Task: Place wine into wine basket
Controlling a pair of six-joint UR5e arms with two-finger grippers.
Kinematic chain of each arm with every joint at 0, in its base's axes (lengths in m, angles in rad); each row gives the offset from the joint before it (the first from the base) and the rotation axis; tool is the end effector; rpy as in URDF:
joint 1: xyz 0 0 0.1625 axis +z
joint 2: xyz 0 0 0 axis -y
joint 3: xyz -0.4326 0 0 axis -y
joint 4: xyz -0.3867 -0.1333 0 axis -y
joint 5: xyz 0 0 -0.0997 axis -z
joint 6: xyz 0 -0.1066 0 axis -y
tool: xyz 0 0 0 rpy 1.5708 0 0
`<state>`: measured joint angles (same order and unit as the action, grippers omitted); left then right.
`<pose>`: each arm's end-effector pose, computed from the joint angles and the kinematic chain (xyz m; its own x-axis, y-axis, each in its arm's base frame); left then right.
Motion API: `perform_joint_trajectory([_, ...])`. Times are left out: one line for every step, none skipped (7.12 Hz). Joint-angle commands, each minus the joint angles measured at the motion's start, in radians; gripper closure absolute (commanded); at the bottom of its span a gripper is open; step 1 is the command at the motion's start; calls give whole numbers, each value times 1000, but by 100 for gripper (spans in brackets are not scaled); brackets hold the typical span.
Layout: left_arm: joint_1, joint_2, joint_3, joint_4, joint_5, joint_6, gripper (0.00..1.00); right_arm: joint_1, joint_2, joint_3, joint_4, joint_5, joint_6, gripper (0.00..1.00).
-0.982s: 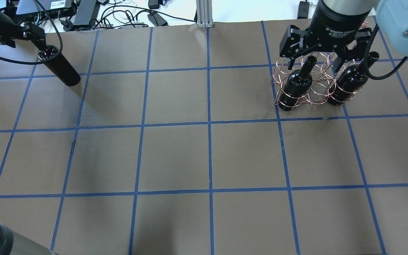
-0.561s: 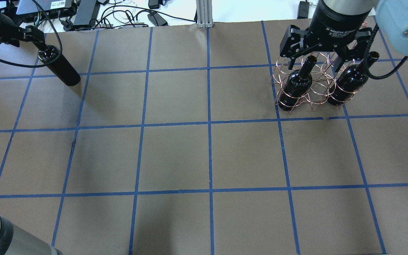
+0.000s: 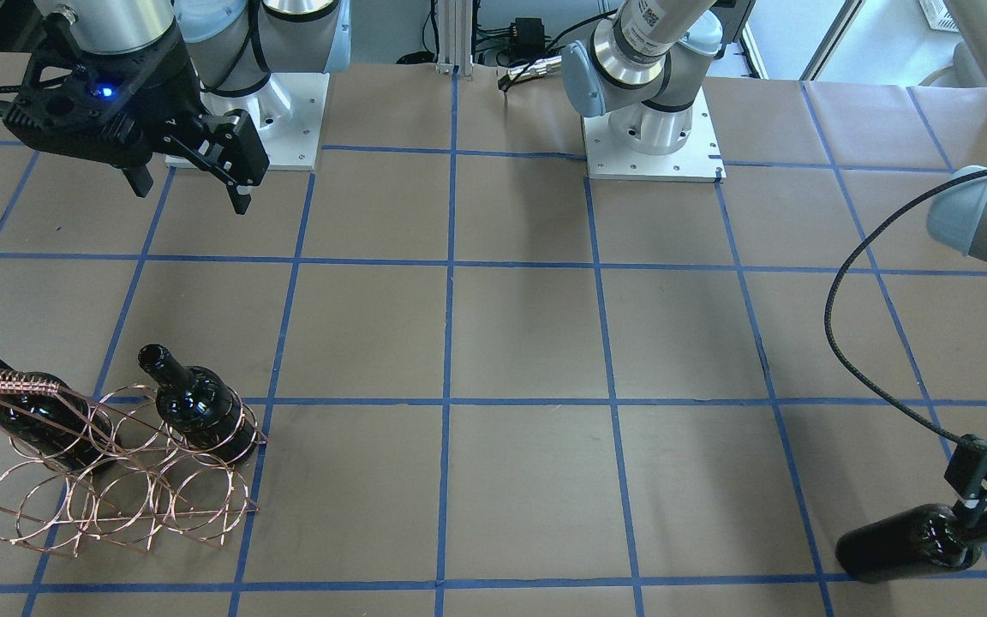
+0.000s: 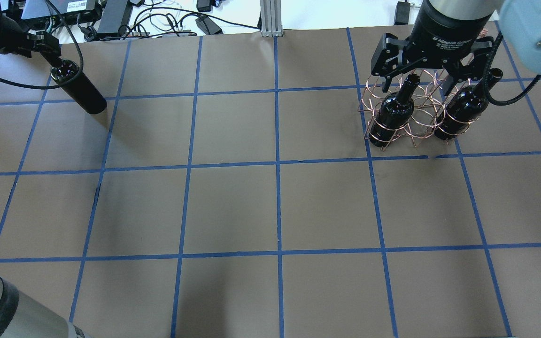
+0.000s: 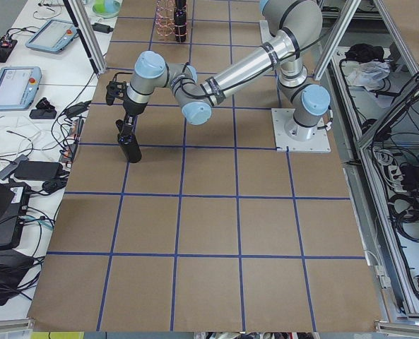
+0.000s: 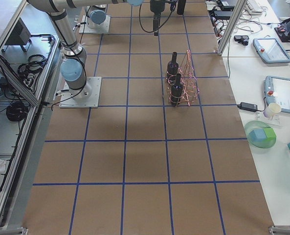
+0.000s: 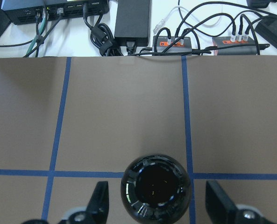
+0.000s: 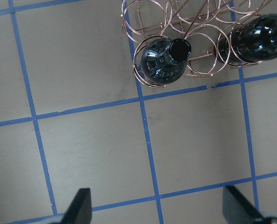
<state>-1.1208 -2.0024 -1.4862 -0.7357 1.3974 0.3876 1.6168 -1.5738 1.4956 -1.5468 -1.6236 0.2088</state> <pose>0.1600 -0.6800 0.3779 -0.9989 -0.0286 -0.0362 -0.0071 0.8707 -0.4918 0.1501 -0.4832 0.5244 -0.9855 0.1646 0.0403 0.1619 0.9847 -0.0639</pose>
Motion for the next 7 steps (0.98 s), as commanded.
perform_joint_trajectory([1,-6,4,4,-1,5,33,0,0,0,1,1,0,0])
perform_joint_trajectory([1,-7,4,4,-1,5,35,0,0,0,1,-2,0,0])
perform_joint_trajectory([1,-9,3,6,-6,5,41,0,0,0,1,-1,0,0])
perform_joint_trajectory([1,-9,3,6,-8,5,48,0,0,0,1,-1,0,0])
perform_joint_trajectory([1,-9,3,6,-8,5,51,0,0,0,1,-2,0,0])
perform_joint_trajectory([1,-12,3,4,-9,5,64,0,0,0,1,-1,0,0])
perform_joint_trajectory([1,-13,3,4,-35,8,89,0,0,0,1,-2,0,0])
